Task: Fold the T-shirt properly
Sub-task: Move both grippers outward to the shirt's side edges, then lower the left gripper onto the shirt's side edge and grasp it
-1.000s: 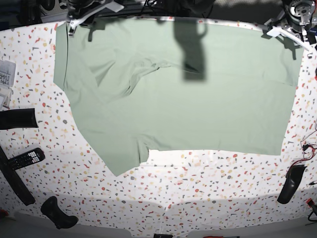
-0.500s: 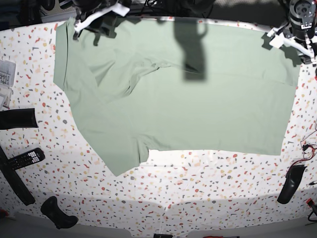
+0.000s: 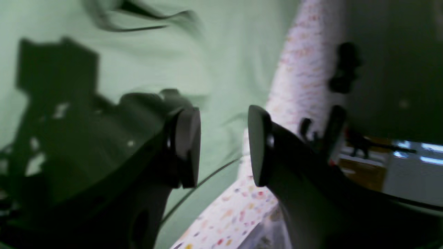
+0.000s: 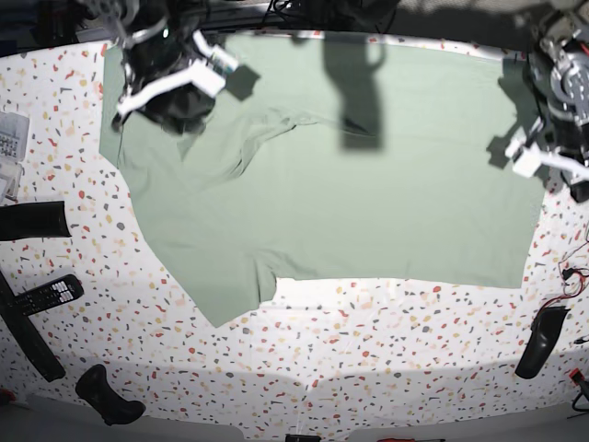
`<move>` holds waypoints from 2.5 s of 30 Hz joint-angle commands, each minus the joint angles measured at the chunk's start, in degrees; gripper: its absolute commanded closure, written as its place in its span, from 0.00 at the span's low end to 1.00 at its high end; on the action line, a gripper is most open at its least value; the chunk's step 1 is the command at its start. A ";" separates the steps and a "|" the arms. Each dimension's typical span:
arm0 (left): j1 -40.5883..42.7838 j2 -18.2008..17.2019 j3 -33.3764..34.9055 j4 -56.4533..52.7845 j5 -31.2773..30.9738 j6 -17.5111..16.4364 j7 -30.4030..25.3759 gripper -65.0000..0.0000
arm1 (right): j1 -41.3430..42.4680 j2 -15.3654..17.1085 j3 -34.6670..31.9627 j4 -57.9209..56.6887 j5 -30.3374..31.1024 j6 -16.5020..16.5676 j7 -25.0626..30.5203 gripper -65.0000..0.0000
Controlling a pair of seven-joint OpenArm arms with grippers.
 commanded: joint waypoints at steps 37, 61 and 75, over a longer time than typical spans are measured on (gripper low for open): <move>-19.12 5.46 -0.48 0.70 -10.08 5.40 -10.21 0.74 | 7.74 -1.92 20.72 1.05 18.27 -1.51 2.78 0.66; -49.66 15.82 -0.48 -51.80 -43.67 -2.34 -28.37 0.79 | 8.22 -11.82 20.72 1.05 14.38 -1.49 2.19 0.66; -63.19 21.64 -14.43 -90.58 -82.77 -30.14 -27.85 0.73 | 8.20 -14.78 20.72 1.05 15.23 -1.49 0.98 0.66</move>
